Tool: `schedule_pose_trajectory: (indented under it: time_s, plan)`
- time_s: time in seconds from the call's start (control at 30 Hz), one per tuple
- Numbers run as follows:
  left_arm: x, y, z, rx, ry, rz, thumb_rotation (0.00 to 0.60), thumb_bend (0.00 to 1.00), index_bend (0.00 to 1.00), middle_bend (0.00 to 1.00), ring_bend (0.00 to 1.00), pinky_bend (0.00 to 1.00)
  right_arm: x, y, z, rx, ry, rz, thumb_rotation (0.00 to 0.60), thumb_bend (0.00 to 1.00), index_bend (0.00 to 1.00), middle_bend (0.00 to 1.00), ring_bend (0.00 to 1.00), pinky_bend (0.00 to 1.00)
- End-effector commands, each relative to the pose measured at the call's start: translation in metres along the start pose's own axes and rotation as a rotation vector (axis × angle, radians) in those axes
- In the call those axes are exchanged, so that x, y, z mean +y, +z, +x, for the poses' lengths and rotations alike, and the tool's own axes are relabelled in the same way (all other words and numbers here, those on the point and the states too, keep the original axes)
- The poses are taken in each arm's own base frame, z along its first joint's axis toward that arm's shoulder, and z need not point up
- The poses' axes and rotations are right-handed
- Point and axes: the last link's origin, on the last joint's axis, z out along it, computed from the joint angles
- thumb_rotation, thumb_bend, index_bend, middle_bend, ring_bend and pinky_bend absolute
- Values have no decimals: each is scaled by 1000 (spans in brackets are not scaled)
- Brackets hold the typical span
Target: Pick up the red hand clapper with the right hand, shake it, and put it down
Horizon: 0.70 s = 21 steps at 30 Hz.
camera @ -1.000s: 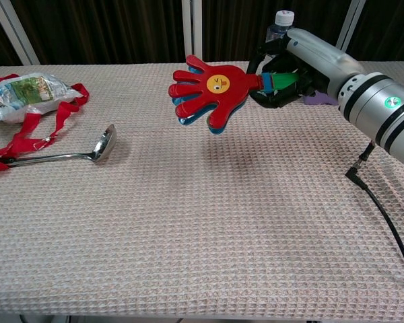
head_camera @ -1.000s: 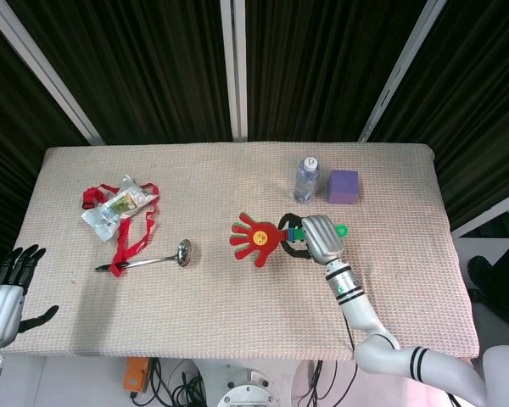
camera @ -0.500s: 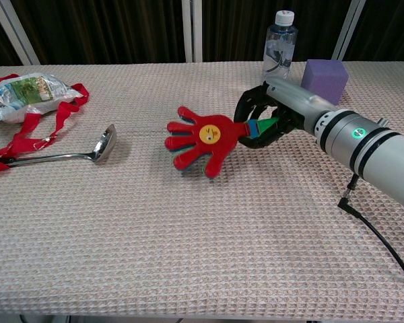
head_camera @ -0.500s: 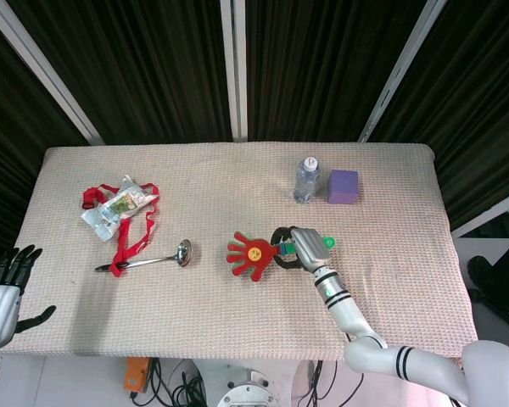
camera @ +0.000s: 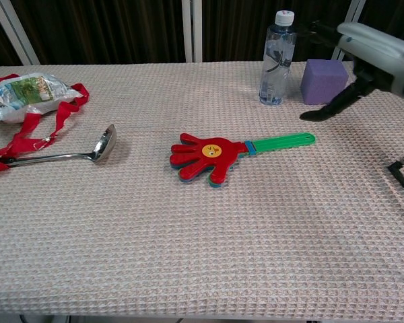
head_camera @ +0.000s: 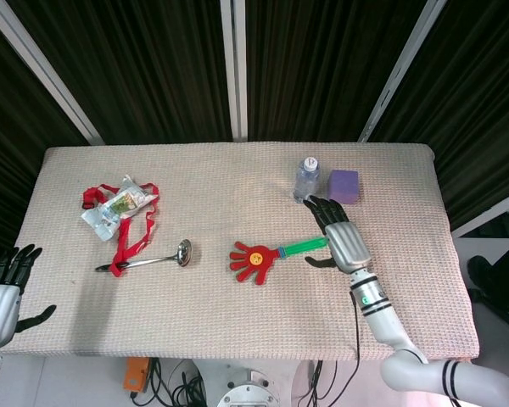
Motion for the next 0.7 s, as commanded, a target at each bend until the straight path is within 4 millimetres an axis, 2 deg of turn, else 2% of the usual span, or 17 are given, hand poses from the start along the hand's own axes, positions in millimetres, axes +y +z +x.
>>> schedule_pose_trajectory:
  time_s: [0.03,0.17,0.27,0.37,0.53,0.7]
  plan:
    - [0,0,0,5,16,4,600,126,77,49,0,0,35,-76,29,-22,-191,-61,600,62,0,0,0,0]
    - [-2,-3,-1,-4,27,22,600,126,77,49,0,0,69,-135,54,20,-318,-140,600,80,0,0,0,0]
    - [-3,-4,-1,-7,37,24,600,126,77,49,0,0,91,-171,67,87,-397,-229,600,80,0,0,0,0]
    - [-2,-4,-1,-6,38,22,600,126,77,49,0,0,108,-194,73,131,-399,-301,600,80,0,0,0,0]
    - [0,-4,-1,-10,44,15,600,126,77,49,0,0,127,-204,71,140,-380,-350,600,80,0,0,0,0]
    - [2,0,-2,-7,45,10,600,126,77,49,0,0,127,-197,69,151,-371,-331,600,80,0,0,0,0]
